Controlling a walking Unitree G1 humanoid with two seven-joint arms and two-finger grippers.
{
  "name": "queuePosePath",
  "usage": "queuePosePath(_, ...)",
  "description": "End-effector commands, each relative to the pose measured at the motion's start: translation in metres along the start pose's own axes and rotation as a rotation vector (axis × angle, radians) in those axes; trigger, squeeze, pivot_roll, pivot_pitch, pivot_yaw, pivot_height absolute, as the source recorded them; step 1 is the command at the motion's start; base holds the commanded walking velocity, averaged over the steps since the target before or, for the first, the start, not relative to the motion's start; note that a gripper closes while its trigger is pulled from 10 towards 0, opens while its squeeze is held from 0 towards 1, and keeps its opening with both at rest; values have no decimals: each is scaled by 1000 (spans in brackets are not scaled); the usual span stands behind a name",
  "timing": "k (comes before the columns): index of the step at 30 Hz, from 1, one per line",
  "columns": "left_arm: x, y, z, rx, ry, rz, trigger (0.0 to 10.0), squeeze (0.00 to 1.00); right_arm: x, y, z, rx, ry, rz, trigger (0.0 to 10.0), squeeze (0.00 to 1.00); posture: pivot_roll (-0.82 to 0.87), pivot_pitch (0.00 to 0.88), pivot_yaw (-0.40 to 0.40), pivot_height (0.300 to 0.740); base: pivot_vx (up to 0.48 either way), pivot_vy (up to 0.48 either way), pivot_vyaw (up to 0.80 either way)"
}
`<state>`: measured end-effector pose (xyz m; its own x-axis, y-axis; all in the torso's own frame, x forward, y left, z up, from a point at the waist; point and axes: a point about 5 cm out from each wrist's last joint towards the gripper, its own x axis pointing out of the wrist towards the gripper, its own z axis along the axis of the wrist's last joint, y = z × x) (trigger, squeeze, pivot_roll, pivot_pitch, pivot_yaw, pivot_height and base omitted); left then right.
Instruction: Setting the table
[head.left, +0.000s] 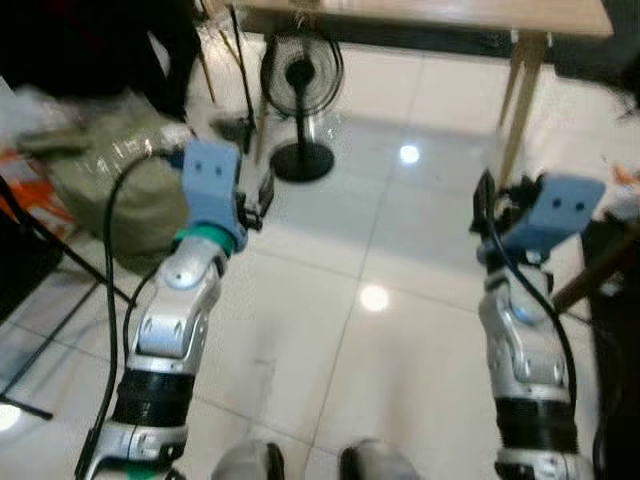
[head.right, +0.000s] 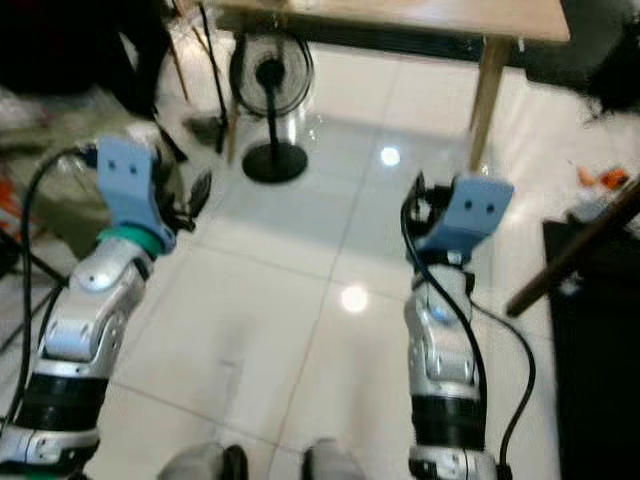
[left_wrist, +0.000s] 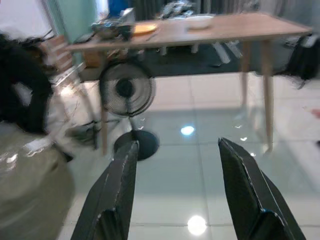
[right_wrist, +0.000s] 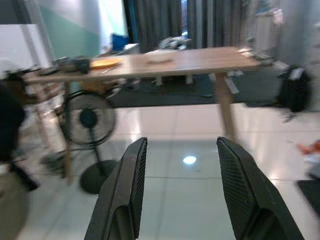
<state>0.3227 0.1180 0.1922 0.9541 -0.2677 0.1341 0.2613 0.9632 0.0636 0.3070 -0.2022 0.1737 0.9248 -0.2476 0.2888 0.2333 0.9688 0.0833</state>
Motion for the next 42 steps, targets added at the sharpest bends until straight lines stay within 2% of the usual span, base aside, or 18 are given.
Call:
queuePosePath(1, 0, -2, -3, 3, 21, -12, 10000, 0, -2, -1, -4, 11, 21, -11, 10000, 0, 18, 0, 71, 740, 0, 0, -800)
queuePosePath(30, 1, -5, -3, 3, 21, -33, 10000, 0, -2, -2, -4, 13, 19, -15, 10000, 0, 14, 0, 75, 740, 0, 0, -800)
queuePosePath(42, 0, 2, -5, 28, 31, -16, 10000, 0, -1, -5, -4, 7, 23, -29, 10000, 0, 16, 0, 75, 740, 0, 0, -800)
